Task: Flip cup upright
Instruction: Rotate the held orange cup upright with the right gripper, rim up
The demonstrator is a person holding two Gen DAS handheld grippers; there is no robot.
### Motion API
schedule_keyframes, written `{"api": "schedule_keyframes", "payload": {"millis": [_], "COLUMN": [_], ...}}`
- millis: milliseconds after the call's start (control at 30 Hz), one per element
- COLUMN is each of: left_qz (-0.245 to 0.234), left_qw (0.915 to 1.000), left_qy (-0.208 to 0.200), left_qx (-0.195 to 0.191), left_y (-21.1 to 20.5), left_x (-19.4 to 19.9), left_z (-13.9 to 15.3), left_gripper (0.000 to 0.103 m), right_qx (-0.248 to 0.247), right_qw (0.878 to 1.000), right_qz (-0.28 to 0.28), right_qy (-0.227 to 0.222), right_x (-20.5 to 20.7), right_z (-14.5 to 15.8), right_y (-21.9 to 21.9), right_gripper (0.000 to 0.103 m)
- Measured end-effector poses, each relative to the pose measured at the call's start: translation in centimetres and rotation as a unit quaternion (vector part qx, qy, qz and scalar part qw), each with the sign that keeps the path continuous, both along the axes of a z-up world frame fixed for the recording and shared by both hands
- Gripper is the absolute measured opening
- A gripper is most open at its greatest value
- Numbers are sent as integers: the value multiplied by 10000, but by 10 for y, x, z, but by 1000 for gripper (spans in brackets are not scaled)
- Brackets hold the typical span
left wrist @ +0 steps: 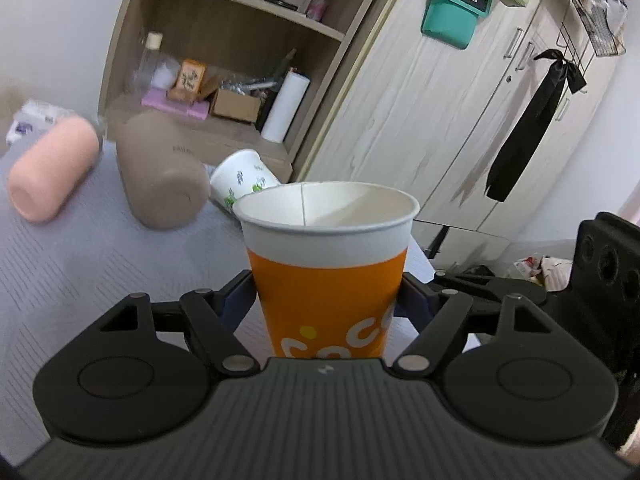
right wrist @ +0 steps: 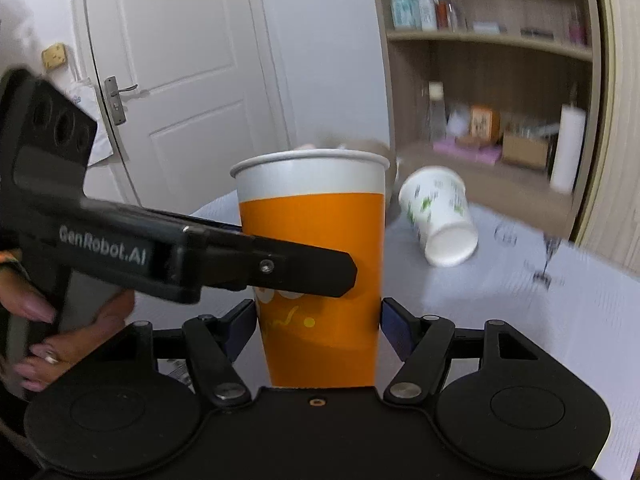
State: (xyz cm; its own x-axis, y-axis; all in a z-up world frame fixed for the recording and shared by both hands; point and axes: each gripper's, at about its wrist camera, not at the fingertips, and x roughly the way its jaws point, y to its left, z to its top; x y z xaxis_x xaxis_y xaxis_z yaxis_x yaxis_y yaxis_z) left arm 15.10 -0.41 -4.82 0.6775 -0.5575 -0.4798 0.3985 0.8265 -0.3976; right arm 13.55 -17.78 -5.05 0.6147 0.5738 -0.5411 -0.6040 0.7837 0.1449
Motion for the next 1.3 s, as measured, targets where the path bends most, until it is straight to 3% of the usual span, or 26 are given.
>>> {"api": "schedule_keyframes", "payload": {"millis": [133, 200, 333, 667, 967, 1100, 1300], "left_qz": [4, -54, -147, -334, -319, -327, -321], "left_qw": [9987, 9951, 9900, 9885, 9861, 9884, 9886], "left_qy": [-337, -599, -816, -890, -1017, -1102, -1115], "left_qx": [386, 785, 1138, 1173, 1272, 991, 959], "left_y": [-7, -16, -24, -30, -39, -34, -32], "left_x": [2, 2, 9, 26, 24, 21, 14], "left_z": [4, 5, 8, 1, 1, 2, 5], "left_gripper": [76, 75, 75, 75, 76, 88, 89], "right_qx": [-208, -338, -524, -244, -646, -666, -755], "right_qw": [9989, 9970, 9908, 9945, 9888, 9881, 9866], "right_qz": [-115, -181, -262, -452, -699, -812, -907], "right_qy": [-403, -680, -1217, -909, -1154, -1125, -1126], "right_x": [7, 9, 8, 31, 25, 24, 21], "right_z": [-7, -12, -22, -30, -33, -33, -33], "right_y": [11, 15, 21, 14, 22, 21, 24], "right_gripper": [73, 73, 73, 73, 74, 81, 86]}}
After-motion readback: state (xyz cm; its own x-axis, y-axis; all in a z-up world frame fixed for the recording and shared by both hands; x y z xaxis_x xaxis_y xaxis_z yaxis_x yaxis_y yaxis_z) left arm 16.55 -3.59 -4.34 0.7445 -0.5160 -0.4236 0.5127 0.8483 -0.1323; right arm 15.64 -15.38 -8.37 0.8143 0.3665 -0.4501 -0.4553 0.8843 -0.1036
